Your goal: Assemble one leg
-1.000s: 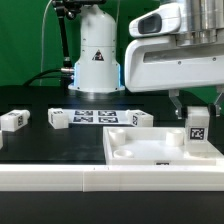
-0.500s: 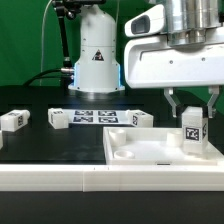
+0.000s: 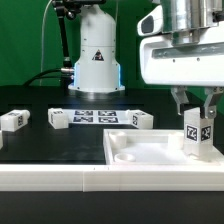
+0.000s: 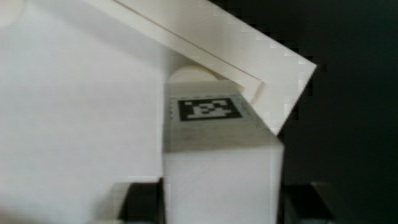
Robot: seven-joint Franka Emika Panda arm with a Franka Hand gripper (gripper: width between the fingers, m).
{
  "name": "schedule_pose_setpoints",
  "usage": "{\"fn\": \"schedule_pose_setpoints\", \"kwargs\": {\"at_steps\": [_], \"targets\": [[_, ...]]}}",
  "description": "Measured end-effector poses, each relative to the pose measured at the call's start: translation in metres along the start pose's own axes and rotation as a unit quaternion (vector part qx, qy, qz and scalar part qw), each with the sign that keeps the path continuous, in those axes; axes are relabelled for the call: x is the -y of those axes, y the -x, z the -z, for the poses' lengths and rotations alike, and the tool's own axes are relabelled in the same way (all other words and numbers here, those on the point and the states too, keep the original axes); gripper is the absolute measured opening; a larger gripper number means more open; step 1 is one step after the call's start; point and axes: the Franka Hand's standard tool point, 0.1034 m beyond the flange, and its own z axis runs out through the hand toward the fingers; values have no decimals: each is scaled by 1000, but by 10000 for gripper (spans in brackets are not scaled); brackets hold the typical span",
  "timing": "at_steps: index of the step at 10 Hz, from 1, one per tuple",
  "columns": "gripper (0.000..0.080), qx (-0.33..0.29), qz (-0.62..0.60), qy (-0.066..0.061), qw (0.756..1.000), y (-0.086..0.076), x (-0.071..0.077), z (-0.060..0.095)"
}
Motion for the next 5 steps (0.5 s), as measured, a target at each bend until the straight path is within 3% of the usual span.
{"fn": "schedule_pose_setpoints", "kwargs": {"at_steps": [5], "targets": [[292, 9, -100, -2, 995, 0, -1, 0]]}}
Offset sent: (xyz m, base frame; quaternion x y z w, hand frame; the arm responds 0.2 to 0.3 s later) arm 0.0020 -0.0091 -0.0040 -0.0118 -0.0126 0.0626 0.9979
